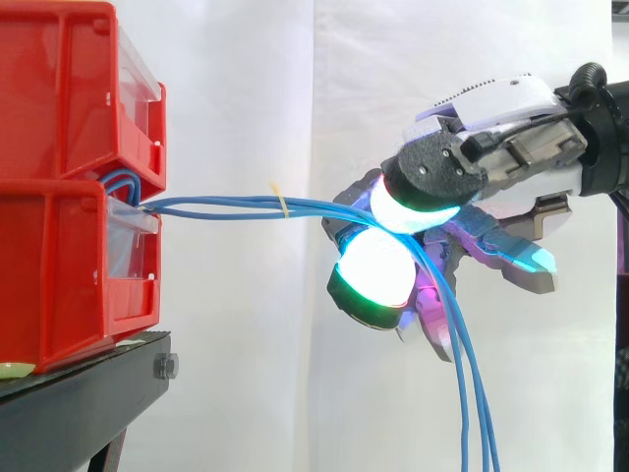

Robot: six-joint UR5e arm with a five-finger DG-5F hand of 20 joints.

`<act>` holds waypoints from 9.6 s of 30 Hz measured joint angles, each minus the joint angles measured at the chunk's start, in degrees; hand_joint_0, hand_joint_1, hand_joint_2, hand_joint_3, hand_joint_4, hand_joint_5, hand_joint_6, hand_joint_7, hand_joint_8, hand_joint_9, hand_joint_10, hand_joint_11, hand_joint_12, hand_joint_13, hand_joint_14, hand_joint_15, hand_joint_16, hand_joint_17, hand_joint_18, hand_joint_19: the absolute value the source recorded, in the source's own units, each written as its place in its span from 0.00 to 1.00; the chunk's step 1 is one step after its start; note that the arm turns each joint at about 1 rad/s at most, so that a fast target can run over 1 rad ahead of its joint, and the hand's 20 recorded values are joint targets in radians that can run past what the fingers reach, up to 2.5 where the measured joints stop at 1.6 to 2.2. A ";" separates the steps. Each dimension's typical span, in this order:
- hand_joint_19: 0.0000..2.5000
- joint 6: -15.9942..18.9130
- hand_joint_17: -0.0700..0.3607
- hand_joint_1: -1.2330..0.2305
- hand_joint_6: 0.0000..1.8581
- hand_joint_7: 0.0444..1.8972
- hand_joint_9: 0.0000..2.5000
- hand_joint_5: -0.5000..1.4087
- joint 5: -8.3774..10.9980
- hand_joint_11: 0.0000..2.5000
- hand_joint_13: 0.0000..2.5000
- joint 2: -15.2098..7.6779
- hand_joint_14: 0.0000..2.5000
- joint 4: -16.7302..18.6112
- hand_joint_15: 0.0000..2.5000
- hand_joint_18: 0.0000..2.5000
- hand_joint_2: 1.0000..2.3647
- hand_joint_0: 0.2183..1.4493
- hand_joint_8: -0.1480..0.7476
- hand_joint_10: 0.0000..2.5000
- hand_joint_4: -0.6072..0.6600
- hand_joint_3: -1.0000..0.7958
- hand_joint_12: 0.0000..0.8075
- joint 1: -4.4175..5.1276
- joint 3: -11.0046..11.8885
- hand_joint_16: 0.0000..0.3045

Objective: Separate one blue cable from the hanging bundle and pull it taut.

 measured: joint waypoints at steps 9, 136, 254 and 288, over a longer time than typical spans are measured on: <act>0.21 0.00 0.39 0.59 0.27 0.70 0.76 0.33 0.00 0.11 0.49 0.00 0.01 -0.06 0.16 0.29 0.00 0.32 0.26 0.00 0.51 0.28 0.27 -0.01 -0.03 0.15; 0.17 -0.35 0.46 0.31 0.27 0.72 0.77 0.34 -0.04 0.09 0.48 -0.03 0.01 0.17 0.14 0.29 0.00 0.35 0.31 0.00 0.51 0.50 0.32 0.06 -0.12 0.19; 0.21 -0.35 0.40 0.26 0.27 0.71 0.75 0.33 0.07 0.13 0.46 -0.02 0.01 0.15 0.16 0.25 0.01 0.37 0.26 0.01 0.51 0.38 0.27 0.15 -0.21 0.15; 0.21 -0.35 0.42 0.46 0.27 0.72 0.75 0.33 0.15 0.11 0.46 -0.03 0.01 0.28 0.16 0.25 0.00 0.24 0.28 0.00 0.54 0.28 0.29 0.15 -0.21 0.16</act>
